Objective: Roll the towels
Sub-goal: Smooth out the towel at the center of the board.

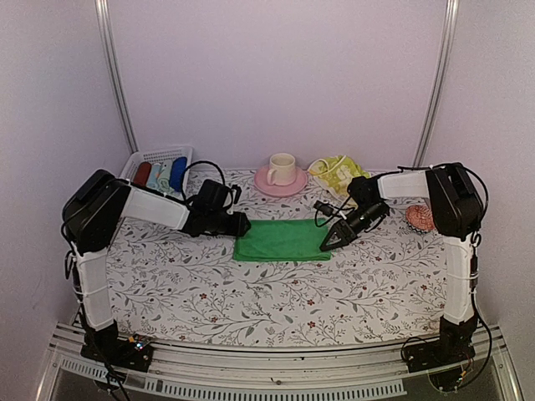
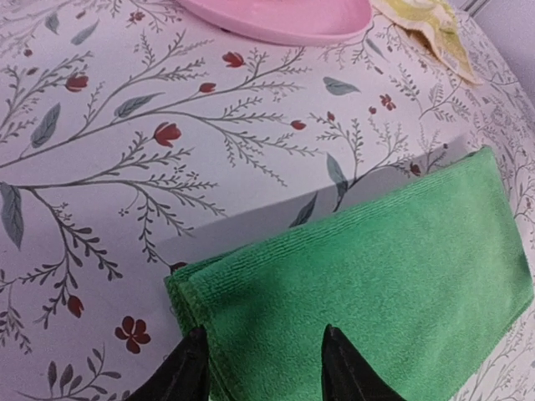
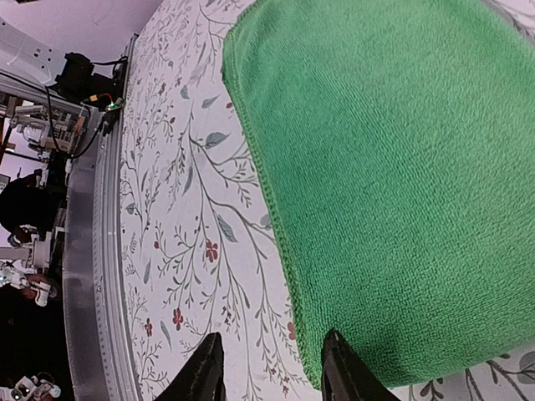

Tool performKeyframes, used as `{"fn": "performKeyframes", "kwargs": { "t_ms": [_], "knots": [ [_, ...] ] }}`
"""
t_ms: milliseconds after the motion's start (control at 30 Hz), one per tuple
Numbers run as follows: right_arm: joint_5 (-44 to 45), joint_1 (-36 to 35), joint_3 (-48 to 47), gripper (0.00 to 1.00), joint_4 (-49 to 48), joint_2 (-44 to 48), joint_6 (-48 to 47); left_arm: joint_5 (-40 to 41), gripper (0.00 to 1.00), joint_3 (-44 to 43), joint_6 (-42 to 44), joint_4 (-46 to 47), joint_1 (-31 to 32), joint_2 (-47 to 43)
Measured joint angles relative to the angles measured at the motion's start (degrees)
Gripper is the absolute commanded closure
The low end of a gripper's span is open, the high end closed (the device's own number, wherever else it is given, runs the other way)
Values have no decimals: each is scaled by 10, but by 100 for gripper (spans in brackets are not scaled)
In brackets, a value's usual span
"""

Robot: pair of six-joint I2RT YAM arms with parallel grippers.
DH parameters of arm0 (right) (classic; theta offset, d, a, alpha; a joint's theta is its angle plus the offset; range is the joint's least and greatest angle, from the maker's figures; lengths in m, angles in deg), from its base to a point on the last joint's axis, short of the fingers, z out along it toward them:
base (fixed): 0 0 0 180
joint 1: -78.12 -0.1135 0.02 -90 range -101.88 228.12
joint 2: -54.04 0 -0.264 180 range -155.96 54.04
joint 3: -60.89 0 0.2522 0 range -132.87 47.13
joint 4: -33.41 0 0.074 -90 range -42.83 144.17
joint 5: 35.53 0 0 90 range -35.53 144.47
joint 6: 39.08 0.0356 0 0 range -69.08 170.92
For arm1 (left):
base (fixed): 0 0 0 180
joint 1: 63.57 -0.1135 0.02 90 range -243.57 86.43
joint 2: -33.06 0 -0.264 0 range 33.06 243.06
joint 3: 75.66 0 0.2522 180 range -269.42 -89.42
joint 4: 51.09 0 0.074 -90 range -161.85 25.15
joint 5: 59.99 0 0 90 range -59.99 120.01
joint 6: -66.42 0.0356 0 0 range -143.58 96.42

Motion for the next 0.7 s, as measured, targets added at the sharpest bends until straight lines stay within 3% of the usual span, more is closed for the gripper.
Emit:
{"fn": "performKeyframes", "kwargs": {
  "t_ms": [167,700],
  "knots": [
    [24,0,10,59,3,-20,3,-2,54,-9,7,4,-14,46],
    [61,-11,-5,54,12,-30,26,5,49,-50,14,-2,-29,75]
  ]
}}
